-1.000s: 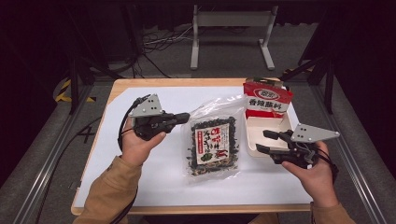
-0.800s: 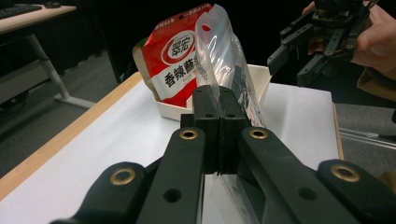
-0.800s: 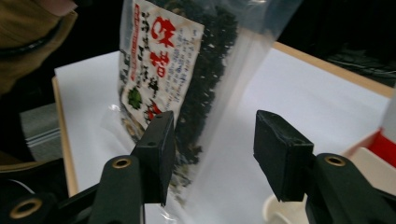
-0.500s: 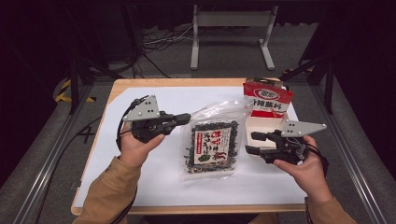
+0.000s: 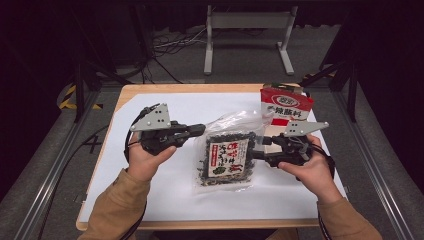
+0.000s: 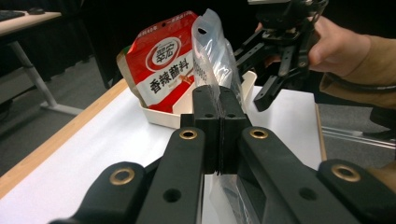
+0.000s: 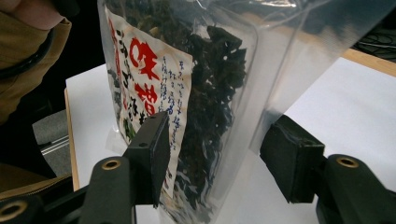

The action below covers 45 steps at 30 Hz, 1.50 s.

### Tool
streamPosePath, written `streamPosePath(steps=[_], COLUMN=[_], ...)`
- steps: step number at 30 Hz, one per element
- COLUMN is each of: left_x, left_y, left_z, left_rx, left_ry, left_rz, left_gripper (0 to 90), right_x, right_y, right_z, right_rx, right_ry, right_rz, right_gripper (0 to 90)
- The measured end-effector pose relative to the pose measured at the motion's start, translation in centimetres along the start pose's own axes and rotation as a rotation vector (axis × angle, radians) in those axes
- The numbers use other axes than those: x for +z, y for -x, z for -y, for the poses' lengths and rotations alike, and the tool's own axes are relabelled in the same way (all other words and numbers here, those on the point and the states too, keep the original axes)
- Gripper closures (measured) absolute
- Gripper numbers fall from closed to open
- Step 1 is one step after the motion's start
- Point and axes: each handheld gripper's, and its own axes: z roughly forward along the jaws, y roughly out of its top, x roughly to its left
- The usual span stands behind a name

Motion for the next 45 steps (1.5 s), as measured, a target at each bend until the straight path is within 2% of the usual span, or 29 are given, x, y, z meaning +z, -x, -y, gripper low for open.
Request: streamPosePath(steps=[9,14,17,20,22,24,30,32,35,40,45], left_x=[-0.1,-0.2,-0.3,-0.4,-0.6,-0.8,-1.2,-1.3,-1.5,-1.6,-1.7], left_y=[0.1,0.1,0.0,-0.1,-0.2,-0.5,-0.7,-0.9,-1.0,-0.9,-0.9], left_z=[0.0,0.2,0.2,0.3,0.4,0.5,0.7,0.7,0.7,0.6,0.7], left_rx=[0.0,-0.007,-0.011,-0.009,-0.023,-0.023,-0.056,-0.08,-0.091,-0.094,-0.092], left_ry=[0.004,0.003,0.003,0.006,0.012,0.015,0.034,0.038,0.041,0.018,0.008], left_rz=[0.012,0.011,0.01,0.005,-0.001,-0.003,0.007,0.005,-0.007,-0.022,-0.034], left_gripper=[89.4,89.4,89.3,89.3,89.2,89.0,87.9,84.3,75.0,51.6,45.2], right_x=[1.3,1.5,1.4,1.3,1.2,1.1,0.9,0.8,0.8,0.1,-1.0], right_y=[0.4,0.7,0.6,0.4,0.3,0.0,-0.7,-0.8,-1.0,-1.3,-1.1], right_z=[0.0,0.0,0.0,-0.1,-0.2,-0.3,-0.8,-0.9,-0.9,-1.4,-1.9], right_rx=[0.004,-0.003,-0.025,-0.053,-0.058,-0.104,-0.126,-0.129,-0.128,-0.128,-0.128], right_ry=[-0.001,-0.015,-0.026,-0.036,-0.04,-0.048,-0.051,-0.054,-0.059,-0.059,-0.044], right_rz=[-0.055,-0.096,-0.135,-0.156,-0.17,-0.187,-0.207,-0.208,-0.201,-0.184,-0.152], right_gripper=[45.6,58.0,67.6,72.2,74.0,76.6,78.1,78.3,78.5,78.6,78.5])
